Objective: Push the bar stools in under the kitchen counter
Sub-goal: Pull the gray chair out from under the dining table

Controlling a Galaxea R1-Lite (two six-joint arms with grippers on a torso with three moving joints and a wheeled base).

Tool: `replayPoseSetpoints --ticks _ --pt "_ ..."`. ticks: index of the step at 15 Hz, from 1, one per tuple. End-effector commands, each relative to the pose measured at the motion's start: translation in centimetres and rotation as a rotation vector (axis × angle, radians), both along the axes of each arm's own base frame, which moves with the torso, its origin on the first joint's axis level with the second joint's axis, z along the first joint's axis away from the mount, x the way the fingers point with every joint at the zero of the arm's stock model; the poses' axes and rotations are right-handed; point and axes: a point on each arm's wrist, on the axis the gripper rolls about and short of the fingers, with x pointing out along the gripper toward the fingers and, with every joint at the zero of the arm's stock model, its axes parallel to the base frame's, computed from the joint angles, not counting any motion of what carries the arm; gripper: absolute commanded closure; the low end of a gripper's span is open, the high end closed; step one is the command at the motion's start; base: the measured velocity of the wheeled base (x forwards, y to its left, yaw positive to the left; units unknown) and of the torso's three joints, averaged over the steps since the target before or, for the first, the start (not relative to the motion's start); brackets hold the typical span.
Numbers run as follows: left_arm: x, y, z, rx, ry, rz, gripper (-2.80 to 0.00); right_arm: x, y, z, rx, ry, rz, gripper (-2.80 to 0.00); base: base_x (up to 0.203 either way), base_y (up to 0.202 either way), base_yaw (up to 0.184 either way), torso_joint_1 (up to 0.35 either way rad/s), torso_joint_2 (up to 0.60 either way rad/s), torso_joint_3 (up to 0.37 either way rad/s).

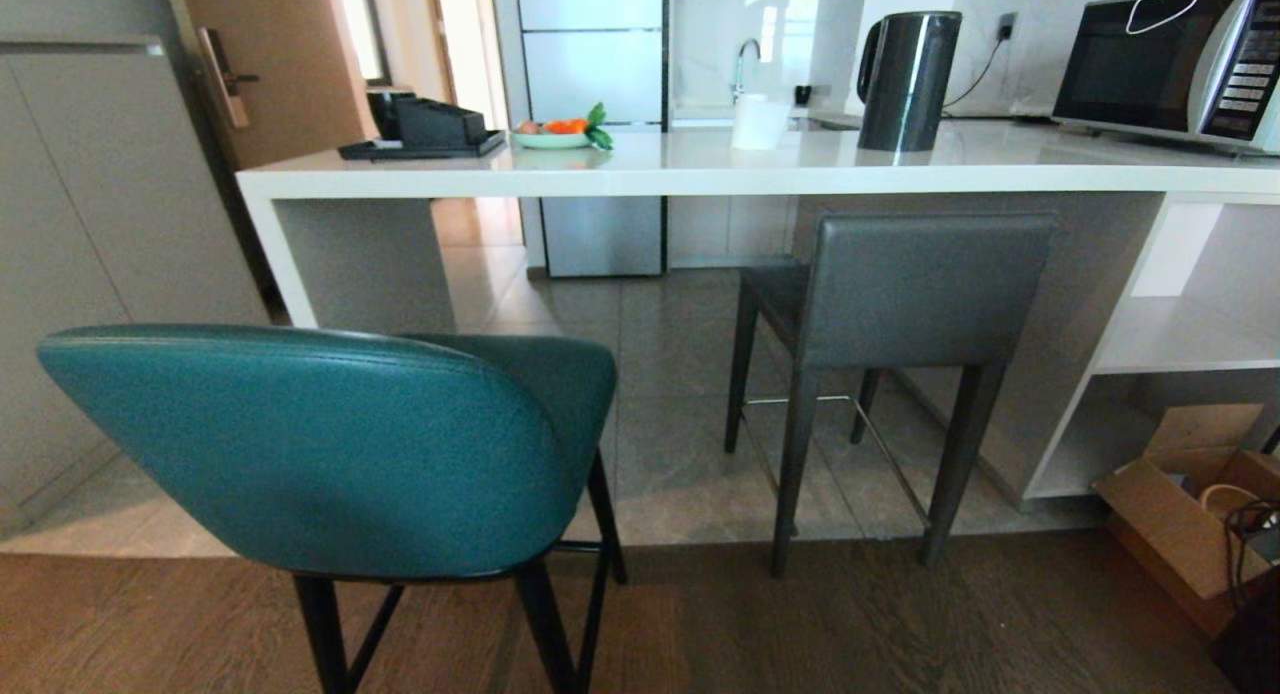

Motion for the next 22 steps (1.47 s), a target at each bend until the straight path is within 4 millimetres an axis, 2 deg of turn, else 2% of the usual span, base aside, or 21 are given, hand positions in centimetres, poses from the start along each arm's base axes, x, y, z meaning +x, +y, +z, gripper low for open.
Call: replayPoseSetpoints --ticks 1,22 --pt "0.01 0.0 0.0 0.0 0.002 0.0 0.0 0.05 0.0 -0.13 0.001 0.006 0.0 0.0 0.0 -0.196 0.002 0.006 0.0 0.002" --pt "0.01 0.0 0.0 -0.003 0.002 0.002 0.0 0.05 0.0 -0.13 0.005 0.006 -0.001 0.0 0.0 -0.194 0.002 0.002 0.0 0.002"
